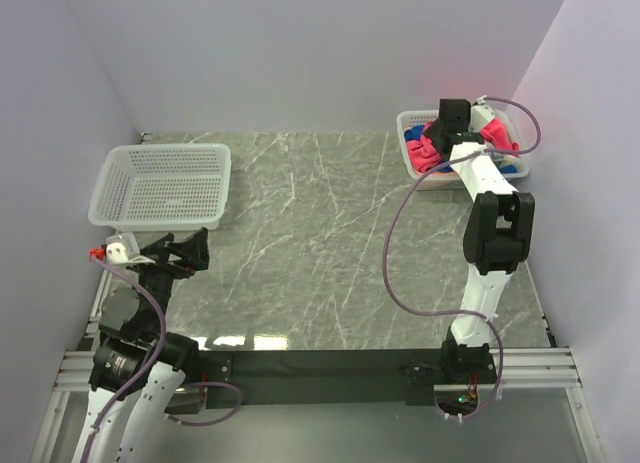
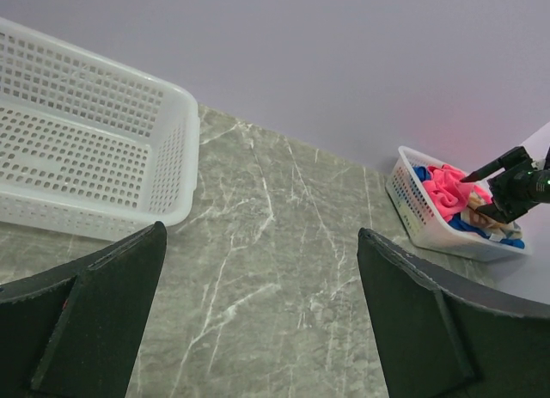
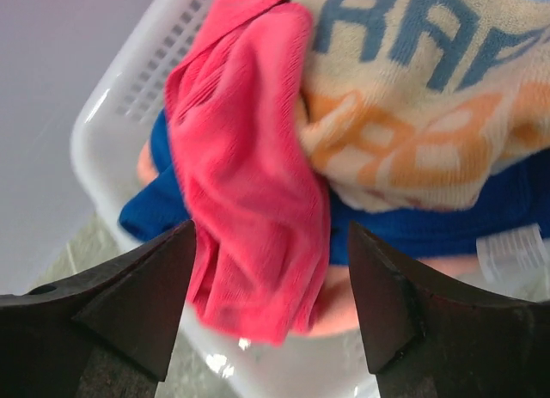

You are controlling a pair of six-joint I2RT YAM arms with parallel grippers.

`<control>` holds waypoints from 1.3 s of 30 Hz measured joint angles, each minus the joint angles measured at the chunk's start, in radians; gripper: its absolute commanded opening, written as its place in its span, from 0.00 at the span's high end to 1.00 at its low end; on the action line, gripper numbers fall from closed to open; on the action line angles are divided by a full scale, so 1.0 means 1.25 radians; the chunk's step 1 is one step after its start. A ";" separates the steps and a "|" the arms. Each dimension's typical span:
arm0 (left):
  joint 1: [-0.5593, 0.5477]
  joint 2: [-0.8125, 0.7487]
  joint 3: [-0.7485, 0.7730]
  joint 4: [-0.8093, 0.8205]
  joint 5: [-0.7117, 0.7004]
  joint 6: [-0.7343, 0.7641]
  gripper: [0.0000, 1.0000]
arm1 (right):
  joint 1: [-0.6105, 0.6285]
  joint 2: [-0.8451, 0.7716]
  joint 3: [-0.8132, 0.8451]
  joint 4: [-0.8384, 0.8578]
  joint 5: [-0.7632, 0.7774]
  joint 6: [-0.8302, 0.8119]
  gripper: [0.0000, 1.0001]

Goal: Fold and stack the towels
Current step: Grab crumpled towel

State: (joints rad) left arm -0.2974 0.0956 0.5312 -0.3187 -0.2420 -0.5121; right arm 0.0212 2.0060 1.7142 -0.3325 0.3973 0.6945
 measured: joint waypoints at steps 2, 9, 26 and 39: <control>0.000 0.007 0.000 0.001 0.001 0.001 0.02 | -0.009 0.027 0.014 0.003 -0.005 0.016 0.24; 0.000 0.025 -0.003 0.006 0.001 0.002 0.03 | -0.017 0.099 0.032 0.038 -0.050 0.036 0.52; 0.001 0.027 -0.003 0.006 0.001 0.002 0.05 | -0.016 0.008 0.103 0.024 -0.050 -0.040 1.00; 0.003 0.047 -0.003 0.018 0.018 0.005 0.03 | 0.021 -0.230 0.272 0.066 -0.197 -0.195 1.00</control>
State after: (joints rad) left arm -0.2939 0.1539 0.5274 -0.2966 -0.2195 -0.5053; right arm 0.0471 1.7187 2.0537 -0.2501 0.1505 0.4503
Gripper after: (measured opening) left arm 0.956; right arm 0.039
